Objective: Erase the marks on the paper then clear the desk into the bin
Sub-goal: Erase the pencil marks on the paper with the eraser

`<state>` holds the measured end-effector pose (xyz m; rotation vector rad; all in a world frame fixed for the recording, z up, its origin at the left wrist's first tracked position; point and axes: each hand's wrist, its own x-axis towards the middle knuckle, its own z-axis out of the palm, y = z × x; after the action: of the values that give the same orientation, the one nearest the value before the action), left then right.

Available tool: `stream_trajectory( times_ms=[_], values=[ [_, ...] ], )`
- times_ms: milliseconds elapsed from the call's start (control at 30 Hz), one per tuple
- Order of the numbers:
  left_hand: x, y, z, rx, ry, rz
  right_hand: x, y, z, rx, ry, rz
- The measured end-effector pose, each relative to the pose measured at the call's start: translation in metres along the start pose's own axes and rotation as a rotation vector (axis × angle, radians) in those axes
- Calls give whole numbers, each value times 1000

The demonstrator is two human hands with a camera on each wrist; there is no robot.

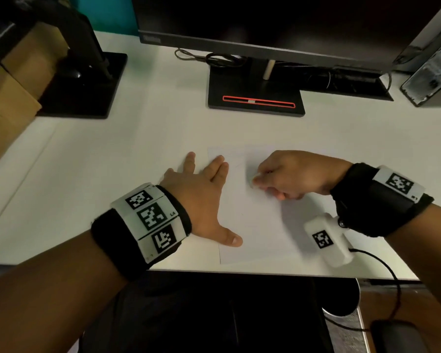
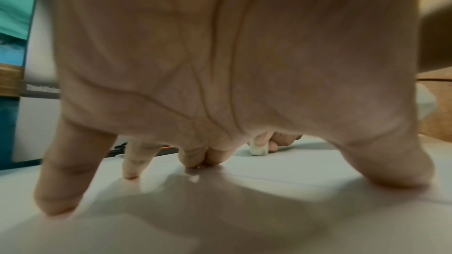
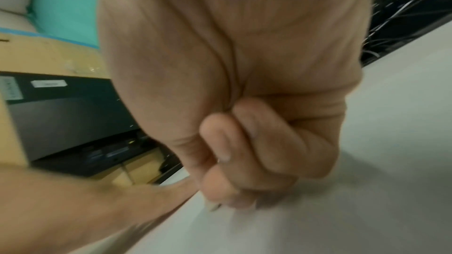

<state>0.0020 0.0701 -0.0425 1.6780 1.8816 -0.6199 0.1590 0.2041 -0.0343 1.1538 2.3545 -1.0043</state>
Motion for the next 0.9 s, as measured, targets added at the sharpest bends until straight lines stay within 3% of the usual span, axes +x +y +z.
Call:
stream_trajectory(
  times_ms=[100, 267, 400, 533, 700, 800, 900],
  values=[
    [0, -1, 1, -2, 5, 4, 5, 1, -10, 28, 82, 42],
    [1, -1, 1, -9, 4, 4, 4, -9, 4, -47, -3, -40],
    [0, -1, 1, -7, 9, 5, 10, -4, -9, 23, 75, 15],
    [2, -1, 1, -4, 9, 4, 8, -11, 3, -41, -6, -54],
    [1, -2, 3, 4, 26, 10, 14, -13, -6, -18, 62, -32],
    [2, -2, 3, 6, 30, 13, 11, -21, 6, -104, -11, -109],
    [2, -2, 4, 14, 41, 15, 15, -18, -1, -61, -9, -69]
  ],
)
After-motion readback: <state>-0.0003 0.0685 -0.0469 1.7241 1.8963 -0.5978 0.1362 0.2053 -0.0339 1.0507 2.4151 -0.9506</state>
